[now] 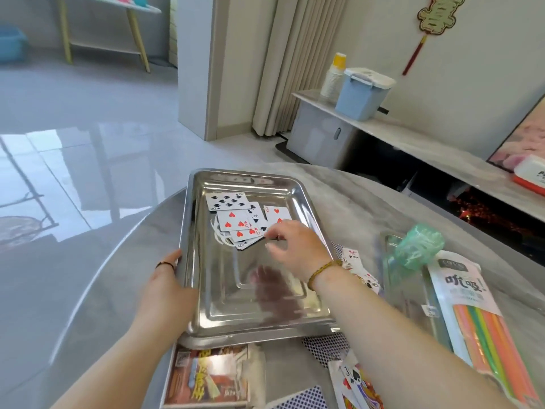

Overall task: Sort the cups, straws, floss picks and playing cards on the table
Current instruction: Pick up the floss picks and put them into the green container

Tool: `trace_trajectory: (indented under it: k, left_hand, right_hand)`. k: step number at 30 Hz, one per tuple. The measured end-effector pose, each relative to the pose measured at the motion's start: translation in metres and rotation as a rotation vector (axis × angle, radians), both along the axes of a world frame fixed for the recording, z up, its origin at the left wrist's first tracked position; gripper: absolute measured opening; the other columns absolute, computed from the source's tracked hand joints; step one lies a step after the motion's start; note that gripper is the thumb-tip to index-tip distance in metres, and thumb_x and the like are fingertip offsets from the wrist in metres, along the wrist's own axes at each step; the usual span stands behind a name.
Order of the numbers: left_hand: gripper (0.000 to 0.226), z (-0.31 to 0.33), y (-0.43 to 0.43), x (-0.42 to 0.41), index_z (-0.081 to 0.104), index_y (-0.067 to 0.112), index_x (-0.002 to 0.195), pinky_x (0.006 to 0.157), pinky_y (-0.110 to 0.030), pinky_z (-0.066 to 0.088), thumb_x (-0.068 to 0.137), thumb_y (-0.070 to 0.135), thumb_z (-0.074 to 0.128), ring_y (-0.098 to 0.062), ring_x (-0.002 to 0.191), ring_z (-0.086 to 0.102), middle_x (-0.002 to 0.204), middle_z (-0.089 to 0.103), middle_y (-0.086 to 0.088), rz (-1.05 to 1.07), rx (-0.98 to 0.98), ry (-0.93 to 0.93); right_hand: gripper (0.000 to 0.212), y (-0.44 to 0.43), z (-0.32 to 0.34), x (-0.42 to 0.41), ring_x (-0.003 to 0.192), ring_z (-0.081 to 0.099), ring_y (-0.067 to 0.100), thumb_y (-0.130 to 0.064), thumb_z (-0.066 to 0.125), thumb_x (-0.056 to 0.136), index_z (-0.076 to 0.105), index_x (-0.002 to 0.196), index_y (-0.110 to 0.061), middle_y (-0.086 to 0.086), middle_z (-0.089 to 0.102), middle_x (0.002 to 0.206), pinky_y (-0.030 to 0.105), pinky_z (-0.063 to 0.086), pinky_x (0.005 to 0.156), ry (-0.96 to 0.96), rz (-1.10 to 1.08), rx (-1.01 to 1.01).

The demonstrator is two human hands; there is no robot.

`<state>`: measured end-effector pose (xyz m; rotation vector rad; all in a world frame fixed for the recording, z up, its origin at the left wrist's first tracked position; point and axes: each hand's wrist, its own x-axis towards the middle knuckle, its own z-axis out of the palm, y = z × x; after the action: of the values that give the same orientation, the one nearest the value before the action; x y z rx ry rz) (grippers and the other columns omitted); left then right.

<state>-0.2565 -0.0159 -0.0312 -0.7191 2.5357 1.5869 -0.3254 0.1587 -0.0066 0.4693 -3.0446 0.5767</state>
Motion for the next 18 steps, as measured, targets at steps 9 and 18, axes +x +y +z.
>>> trace_trajectory:
  k: [9, 18]
  left_hand:
    - [0.059, 0.001, -0.009, -0.005, 0.038, 0.019, 0.135, 0.046, -0.013, 0.03, 0.084, -0.01, 0.039, -0.001, 0.062, 0.045, 0.097, 0.045, 0.004, -0.01, 0.124, 0.021]
    - [0.058, -0.003, -0.013, -0.005, 0.036, 0.025, 0.135, 0.049, -0.019, 0.033, 0.085, -0.005, 0.041, -0.006, 0.066, 0.05, 0.117, 0.051, 0.001, -0.041, 0.116, -0.008]
  right_hand:
    - [0.038, -0.055, -0.027, -0.032, 0.118, 0.041, 0.025, -0.023, 0.046, 0.093, 0.041, 0.127, -0.009, 0.008, 0.047, 0.128, 0.033, 0.038, 0.094, -0.08, 0.019, 0.296]
    - [0.037, -0.036, -0.026, -0.051, 0.115, 0.043, 0.027, 0.001, 0.035, 0.09, 0.047, 0.123, -0.009, 0.01, 0.047, 0.125, 0.036, 0.04, 0.091, -0.075, -0.077, 0.446]
